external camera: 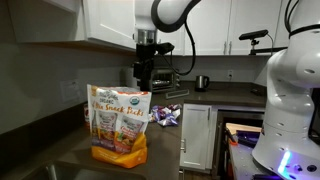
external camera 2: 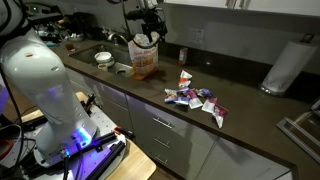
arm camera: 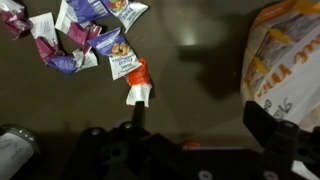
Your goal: Pick the sachet and put it in the bag
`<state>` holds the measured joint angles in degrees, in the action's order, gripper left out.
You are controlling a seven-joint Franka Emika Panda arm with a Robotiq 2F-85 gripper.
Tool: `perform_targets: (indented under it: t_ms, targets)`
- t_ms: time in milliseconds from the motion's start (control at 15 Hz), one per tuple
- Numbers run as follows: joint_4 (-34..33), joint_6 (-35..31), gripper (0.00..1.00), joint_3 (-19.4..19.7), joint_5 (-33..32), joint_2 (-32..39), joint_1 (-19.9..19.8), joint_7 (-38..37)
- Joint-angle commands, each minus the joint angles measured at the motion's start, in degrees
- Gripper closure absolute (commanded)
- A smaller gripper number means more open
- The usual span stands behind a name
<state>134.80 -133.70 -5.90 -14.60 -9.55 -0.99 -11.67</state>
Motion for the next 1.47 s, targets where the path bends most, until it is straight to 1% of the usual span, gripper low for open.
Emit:
perform_targets:
  t_ms: [0, 200, 333, 533, 600, 867, 933, 1200, 1400]
  targets:
    - [-7.64, -3.42, 0.0, 3.11, 0.13, 10.19, -1.0, 1.89]
    - [-10.76, -5.14, 0.0, 5.39, 3.5, 15.84, -0.6, 3.25]
    - [-10.84, -9.16, 0.0, 6.38, 4.94, 18.71, -0.8, 4.15]
    - [-9.34, -16.62, 0.0, 7.48, 6.94, 21.05, -1.05, 4.2]
    - [-9.64, -13.07, 0.0, 7.89, 5.07, 19.92, 0.21, 2.19]
    - [-9.65, -13.71, 0.0, 8.21, 5.22, 20.7, 0.45, 2.22]
    - [-9.9, -14.59, 0.0, 8.99, 2.97, 21.5, 1.0, -0.11]
    - [-8.71, -19.66, 0.0, 10.62, 0.07, 24.32, 1.93, -3.12]
    - [-7.62, -24.02, 0.0, 12.25, -0.63, 26.5, 2.96, -5.35]
